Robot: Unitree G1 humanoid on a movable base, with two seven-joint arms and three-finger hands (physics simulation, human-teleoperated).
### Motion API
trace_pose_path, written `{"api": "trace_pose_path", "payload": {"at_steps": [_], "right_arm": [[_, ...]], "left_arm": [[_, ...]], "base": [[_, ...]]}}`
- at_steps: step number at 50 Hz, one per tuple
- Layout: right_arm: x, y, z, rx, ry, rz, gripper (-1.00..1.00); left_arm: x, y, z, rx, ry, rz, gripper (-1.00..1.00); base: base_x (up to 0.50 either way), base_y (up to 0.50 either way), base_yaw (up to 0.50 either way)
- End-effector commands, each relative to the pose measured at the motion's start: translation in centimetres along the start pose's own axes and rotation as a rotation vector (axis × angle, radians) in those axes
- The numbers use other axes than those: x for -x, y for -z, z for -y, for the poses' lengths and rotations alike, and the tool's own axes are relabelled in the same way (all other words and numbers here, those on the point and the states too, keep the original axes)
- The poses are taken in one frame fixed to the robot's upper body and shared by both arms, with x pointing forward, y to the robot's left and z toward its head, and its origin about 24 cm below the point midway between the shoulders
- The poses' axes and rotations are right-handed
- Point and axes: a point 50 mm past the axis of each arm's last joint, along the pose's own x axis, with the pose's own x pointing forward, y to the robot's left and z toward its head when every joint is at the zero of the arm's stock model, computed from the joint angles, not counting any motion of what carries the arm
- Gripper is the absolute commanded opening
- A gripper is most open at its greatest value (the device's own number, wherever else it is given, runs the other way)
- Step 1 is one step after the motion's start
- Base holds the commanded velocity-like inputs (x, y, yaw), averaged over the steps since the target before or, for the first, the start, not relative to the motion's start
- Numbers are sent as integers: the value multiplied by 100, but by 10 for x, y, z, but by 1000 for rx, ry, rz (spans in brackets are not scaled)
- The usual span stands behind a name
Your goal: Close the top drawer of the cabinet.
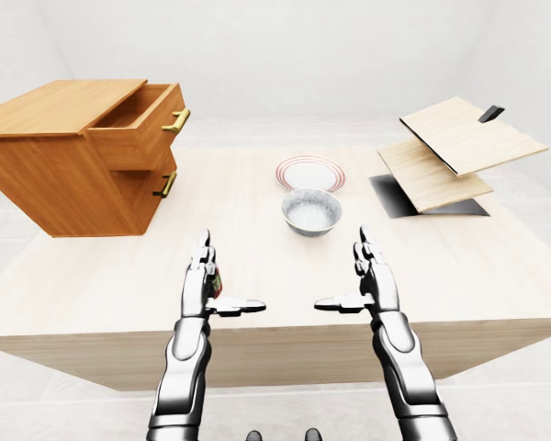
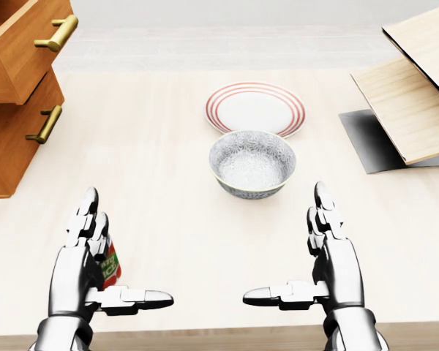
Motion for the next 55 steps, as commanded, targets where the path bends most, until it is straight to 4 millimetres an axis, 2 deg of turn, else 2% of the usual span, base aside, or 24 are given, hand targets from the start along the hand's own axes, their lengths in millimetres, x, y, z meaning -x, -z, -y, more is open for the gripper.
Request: {"api": "trace_pose_path", "payload": {"at_steps": [1, 12, 18, 24, 27, 31, 36, 42, 47, 55], "right_arm": [[1, 0, 6, 4, -4, 3, 100], [1, -3, 7, 0, 0, 19, 100], [6, -17, 7, -11, 4, 72, 100], [12, -36, 14, -8, 13, 102, 100], [14, -41, 16, 12, 15, 125, 100], [15, -63, 22, 6, 22, 217, 100], [14, -77, 24, 24, 23, 276, 100], [22, -113, 29, 33, 30, 440, 100], [24, -129, 36, 27, 45, 510, 100], [33, -162, 35, 47, 35, 667, 100]], "left_arm": [[2, -3, -5, 28, 12, 4, 100], [2, -5, -7, 31, 2, 7, 100], [3, -14, -6, 28, -1, 31, 100], [8, -49, -5, 9, 4, 159, 100], [8, -55, -6, 10, 1, 187, 100], [9, -73, -7, 7, -1, 265, 100], [10, -88, -8, 3, 2, 330, 100], [19, -123, -14, 18, -15, 487, 100], [26, -147, -13, -3, -16, 600, 100], [28, -157, -16, 6, -41, 650, 100]], "base": [[0, 0, 0], [0, 0, 0], [0, 0, 0], [0, 0, 0], [0, 0, 0], [0, 0, 0], [0, 0, 0], [0, 0, 0], [0, 0, 0], [0, 0, 0]]}}
